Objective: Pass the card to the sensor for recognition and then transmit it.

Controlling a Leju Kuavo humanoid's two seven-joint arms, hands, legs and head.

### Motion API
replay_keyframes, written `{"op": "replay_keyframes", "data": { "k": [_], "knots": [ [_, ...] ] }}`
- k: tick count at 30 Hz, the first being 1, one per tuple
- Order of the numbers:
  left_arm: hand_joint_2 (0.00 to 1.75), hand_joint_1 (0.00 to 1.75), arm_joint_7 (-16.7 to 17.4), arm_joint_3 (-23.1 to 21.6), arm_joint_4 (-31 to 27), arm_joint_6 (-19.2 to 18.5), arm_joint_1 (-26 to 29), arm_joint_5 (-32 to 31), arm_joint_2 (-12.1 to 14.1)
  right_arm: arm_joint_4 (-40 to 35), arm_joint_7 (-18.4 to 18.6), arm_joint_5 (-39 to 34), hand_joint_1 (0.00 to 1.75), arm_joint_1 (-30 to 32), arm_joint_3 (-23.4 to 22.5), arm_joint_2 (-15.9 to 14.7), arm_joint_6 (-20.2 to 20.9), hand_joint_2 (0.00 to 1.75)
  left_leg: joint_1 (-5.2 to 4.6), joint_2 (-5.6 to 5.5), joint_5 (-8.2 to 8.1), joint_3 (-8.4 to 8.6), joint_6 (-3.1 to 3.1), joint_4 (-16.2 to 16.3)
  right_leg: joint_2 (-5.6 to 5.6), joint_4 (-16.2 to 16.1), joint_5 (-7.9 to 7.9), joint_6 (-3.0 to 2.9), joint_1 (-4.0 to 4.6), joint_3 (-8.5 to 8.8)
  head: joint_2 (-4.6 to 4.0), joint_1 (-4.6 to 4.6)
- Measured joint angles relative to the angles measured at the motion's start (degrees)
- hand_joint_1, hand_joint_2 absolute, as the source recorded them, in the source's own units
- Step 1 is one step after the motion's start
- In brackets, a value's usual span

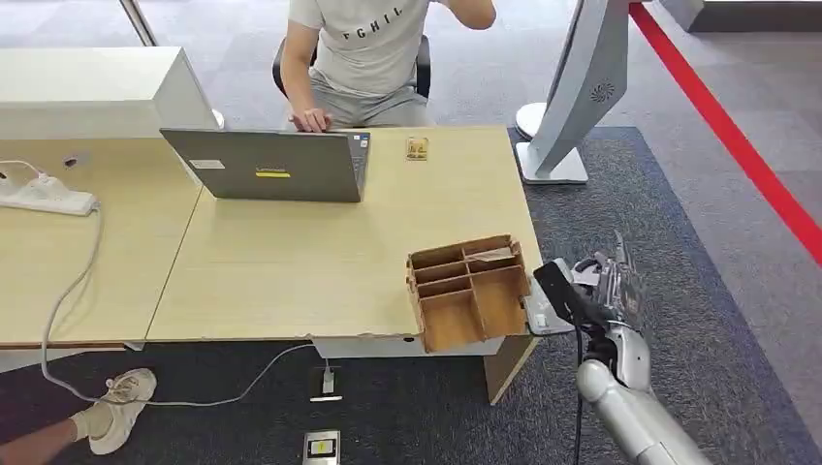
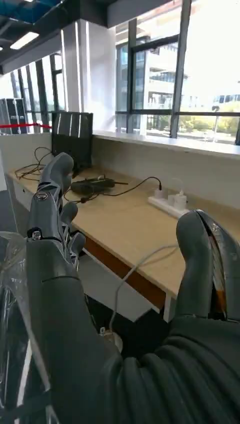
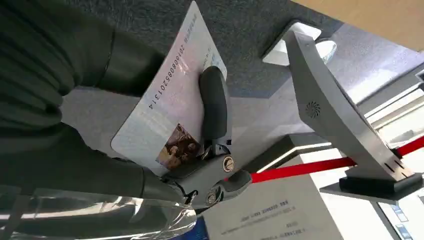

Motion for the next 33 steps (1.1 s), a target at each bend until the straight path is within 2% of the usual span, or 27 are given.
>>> {"op": "replay_keyframes", "data": {
  "k": [19, 33],
  "knots": [
    [1.75, 0.0, 0.0, 0.0, 0.3, 0.0, 0.7, 0.0, 0.0, 8.5, -1.3, -2.4, 1.75, -0.1, 5.0, 2.6, 0.1, 1.75, 0.0, 0.01, 0.0, 0.02, 0.0, 0.0, 0.01, 0.0, 0.0, 0.0, 0.0, 0.0, 0.0, 0.0],
    [1.75, 0.0, 0.0, -0.2, 0.3, 0.0, 1.1, -1.6, 0.0, 11.4, -4.6, -4.8, 1.75, -2.4, 6.7, 4.1, -0.4, 1.75, 0.0, 0.01, 0.01, 0.06, 0.0, 0.0, 0.01, 0.0, 0.01, 0.01, 0.0, 0.06, 0.0, 0.0]
  ]
}}
